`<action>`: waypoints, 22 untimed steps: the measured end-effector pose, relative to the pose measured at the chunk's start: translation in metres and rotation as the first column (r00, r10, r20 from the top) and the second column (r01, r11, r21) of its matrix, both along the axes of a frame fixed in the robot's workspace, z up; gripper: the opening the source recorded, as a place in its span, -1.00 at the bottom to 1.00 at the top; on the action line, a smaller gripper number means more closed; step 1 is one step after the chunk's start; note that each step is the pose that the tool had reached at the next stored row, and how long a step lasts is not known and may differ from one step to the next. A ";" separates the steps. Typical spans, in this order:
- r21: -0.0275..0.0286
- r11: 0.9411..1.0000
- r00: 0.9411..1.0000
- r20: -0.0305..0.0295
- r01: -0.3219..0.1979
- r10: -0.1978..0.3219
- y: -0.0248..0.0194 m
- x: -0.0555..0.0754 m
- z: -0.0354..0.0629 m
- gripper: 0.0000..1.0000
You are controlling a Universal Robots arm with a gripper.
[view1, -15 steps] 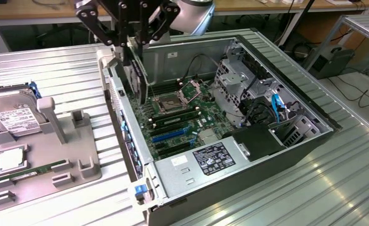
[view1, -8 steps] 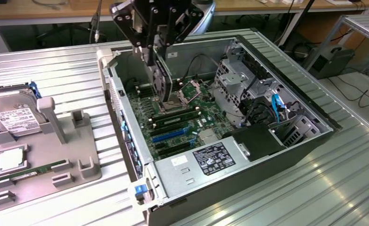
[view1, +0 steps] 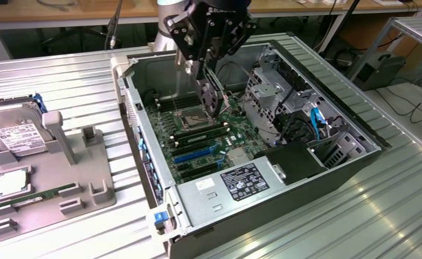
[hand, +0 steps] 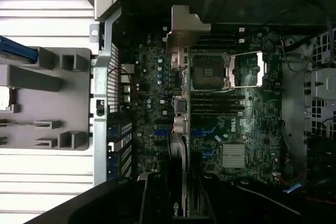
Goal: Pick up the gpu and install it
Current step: 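Pick up the gpu and move the gpu toward the slot, then insert the gpu into the slot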
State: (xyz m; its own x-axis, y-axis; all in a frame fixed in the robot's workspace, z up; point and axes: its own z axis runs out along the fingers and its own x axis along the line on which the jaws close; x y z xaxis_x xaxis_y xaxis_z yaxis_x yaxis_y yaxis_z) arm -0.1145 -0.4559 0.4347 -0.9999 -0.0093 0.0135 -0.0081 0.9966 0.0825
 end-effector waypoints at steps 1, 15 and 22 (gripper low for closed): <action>-0.001 1.000 1.000 0.000 0.000 0.000 0.0000 0.007 -0.0027 -0.47; -0.004 1.000 1.000 -0.001 0.000 0.000 0.0000 0.046 -0.0217 -0.47; -0.004 1.000 1.000 -0.001 0.000 0.000 0.0000 0.046 -0.0218 -0.47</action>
